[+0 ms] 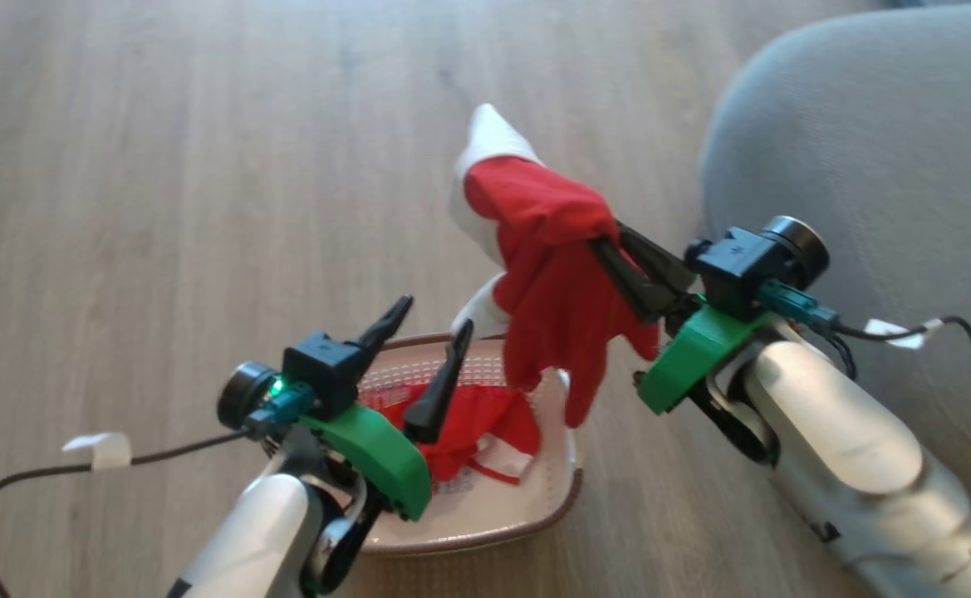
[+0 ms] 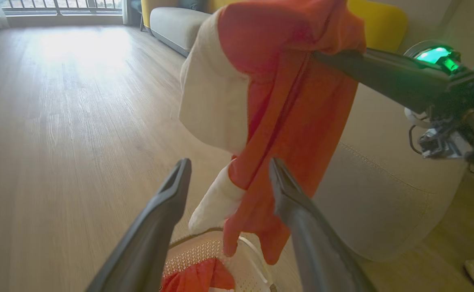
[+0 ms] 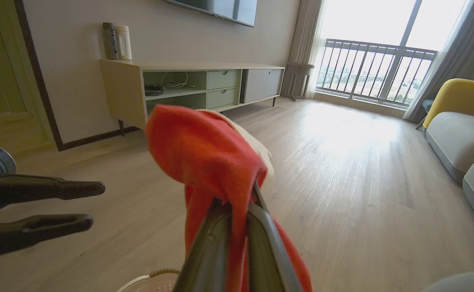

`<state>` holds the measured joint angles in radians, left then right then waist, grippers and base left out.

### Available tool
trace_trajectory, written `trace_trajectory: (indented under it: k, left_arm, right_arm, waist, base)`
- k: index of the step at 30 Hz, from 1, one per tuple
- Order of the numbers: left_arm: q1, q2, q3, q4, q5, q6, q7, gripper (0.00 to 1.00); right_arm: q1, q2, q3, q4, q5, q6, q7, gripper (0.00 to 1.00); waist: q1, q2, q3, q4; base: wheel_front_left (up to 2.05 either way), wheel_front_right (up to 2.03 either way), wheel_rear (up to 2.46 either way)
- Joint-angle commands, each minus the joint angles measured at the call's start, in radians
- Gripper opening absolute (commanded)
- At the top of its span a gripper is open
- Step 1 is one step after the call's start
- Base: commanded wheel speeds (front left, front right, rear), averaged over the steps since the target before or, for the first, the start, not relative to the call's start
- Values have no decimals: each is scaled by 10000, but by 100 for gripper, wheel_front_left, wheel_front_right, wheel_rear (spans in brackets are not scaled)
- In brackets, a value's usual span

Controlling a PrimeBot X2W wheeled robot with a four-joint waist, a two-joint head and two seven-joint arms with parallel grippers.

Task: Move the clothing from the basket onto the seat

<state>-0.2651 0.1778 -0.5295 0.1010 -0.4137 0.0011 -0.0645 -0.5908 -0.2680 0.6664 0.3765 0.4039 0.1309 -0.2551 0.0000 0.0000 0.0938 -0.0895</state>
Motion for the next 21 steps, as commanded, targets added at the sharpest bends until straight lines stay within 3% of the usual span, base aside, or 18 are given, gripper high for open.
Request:
trace_trajectory:
  k: [1, 12, 21]
  left_arm:
    - [-418, -4, 233, -232, 56, -67, -133, 100]
    - [-409, -208, -247, 225, 56, -265, -215, 100]
    - [-500, -313, -445, 299, 44, -293, -247, 100]
  right_arm:
    - [35, -42, -170, -465, -104, -2, -67, 0]
    - [859, -555, -1187, -1133, -338, -2, -67, 0]
    - [1253, -799, -1864, -1514, -364, -2, -67, 0]
  waist:
    - [0, 0, 24, -558]
    - [0, 0, -22, -1925]
    - [0, 0, 198, -2391]
  base:
    - [0, 0, 0]
    - [0, 0, 0]
    - [0, 0, 0]
